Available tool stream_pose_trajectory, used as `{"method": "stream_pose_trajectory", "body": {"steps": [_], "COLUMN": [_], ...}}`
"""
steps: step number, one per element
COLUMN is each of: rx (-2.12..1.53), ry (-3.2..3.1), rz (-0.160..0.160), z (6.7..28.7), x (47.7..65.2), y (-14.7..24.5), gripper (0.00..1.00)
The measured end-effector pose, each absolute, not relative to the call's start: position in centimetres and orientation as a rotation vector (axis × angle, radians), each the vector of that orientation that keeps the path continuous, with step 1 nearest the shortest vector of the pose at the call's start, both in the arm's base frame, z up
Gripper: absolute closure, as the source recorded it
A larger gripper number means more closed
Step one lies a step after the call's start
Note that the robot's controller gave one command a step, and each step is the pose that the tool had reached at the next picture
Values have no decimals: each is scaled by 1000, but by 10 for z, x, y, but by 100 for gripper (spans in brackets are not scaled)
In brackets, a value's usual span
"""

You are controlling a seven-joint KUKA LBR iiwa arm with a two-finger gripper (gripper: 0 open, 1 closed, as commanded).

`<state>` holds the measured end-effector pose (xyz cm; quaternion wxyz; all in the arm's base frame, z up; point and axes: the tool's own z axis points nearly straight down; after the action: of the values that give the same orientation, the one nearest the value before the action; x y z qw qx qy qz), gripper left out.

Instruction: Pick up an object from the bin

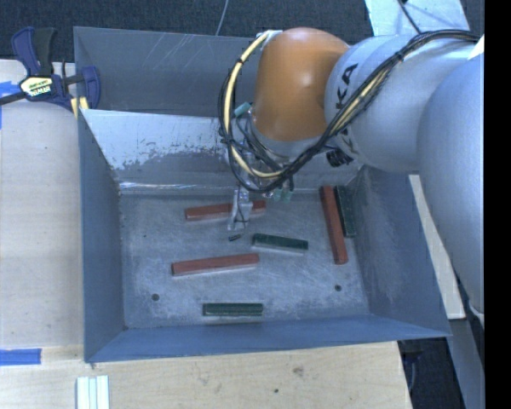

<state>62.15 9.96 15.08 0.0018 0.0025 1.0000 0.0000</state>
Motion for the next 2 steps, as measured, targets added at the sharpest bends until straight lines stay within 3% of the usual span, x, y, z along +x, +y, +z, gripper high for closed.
{"method": "stream_pose_trajectory", "body": {"steps": [1, 2], "rx": [82, 241], "ry": [3129, 3130], "rz": [3, 0], "z": [133, 78], "x": [624, 621], "y": [103, 112], "gripper": [0, 100]}}
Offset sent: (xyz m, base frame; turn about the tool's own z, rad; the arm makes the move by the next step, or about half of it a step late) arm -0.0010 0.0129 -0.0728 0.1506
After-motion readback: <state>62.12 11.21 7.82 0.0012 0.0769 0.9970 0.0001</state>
